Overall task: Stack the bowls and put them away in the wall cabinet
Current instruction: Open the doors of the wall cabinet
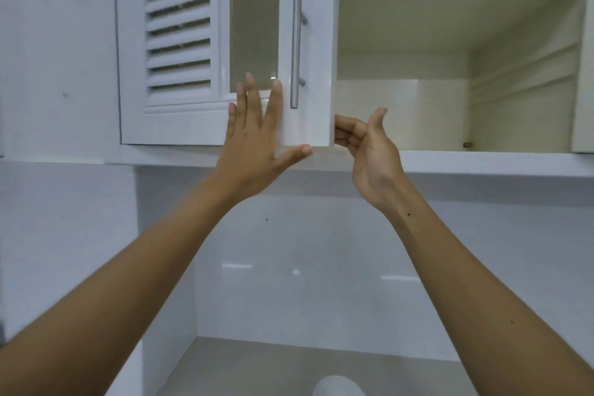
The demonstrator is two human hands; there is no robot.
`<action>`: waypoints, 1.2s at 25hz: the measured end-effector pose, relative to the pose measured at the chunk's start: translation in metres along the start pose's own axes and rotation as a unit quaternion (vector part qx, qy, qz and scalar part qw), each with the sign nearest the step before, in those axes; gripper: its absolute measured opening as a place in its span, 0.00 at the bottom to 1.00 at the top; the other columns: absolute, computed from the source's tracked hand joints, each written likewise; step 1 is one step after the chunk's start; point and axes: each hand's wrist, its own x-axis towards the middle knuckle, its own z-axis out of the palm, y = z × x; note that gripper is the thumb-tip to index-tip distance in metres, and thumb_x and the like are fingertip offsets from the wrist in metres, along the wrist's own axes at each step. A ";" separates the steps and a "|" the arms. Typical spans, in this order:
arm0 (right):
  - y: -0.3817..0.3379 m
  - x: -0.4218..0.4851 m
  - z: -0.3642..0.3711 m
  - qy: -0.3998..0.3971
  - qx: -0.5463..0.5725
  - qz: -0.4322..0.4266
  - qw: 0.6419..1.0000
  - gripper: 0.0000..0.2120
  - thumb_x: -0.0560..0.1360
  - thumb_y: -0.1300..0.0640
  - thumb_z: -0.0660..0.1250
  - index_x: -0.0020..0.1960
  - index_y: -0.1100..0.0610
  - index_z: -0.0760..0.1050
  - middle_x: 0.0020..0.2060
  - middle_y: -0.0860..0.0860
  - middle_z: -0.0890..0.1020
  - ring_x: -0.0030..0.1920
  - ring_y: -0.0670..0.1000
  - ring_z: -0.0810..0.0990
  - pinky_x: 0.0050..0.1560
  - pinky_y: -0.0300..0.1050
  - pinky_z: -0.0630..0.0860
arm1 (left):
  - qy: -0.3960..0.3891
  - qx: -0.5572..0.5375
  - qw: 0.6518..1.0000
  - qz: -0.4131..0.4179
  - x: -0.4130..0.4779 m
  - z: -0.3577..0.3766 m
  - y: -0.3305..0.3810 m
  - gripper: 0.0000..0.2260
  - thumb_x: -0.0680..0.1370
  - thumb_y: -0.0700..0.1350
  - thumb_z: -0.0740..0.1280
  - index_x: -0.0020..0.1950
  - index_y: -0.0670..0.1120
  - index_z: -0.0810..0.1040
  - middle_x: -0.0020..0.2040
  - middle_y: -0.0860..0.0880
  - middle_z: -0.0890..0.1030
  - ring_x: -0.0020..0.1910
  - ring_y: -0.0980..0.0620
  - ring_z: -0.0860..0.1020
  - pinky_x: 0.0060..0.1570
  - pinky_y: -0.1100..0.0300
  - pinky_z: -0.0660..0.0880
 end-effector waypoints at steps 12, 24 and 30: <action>-0.025 -0.051 0.126 -0.300 0.195 0.014 0.933 0.38 0.76 0.34 0.35 0.54 0.45 0.82 0.58 0.42 0.82 0.63 0.43 0.76 0.65 0.53 0.67 | 0.179 -0.141 0.958 -0.175 -0.087 -0.135 0.047 0.27 0.77 0.58 0.63 0.74 0.50 0.66 0.67 0.56 0.76 0.65 0.66 0.72 0.63 0.71 0.68; -0.024 -0.072 0.281 -0.331 0.056 -0.037 0.941 0.24 0.81 0.41 0.48 0.65 0.50 0.75 0.67 0.43 0.75 0.64 0.43 0.73 0.63 0.51 0.72 | 0.371 0.024 0.896 -0.241 -0.155 -0.247 -0.053 0.19 0.81 0.49 0.58 0.70 0.45 0.60 0.63 0.43 0.75 0.57 0.45 0.78 0.54 0.48 0.79; -0.001 -0.066 0.340 -0.312 -0.127 -0.146 0.930 0.23 0.82 0.46 0.53 0.74 0.52 0.63 0.77 0.45 0.57 0.76 0.44 0.56 0.69 0.36 0.52 | 0.322 0.315 0.844 -0.292 -0.157 -0.261 -0.108 0.28 0.78 0.36 0.56 0.78 0.37 0.51 0.78 0.38 0.57 0.77 0.41 0.58 0.76 0.49 0.56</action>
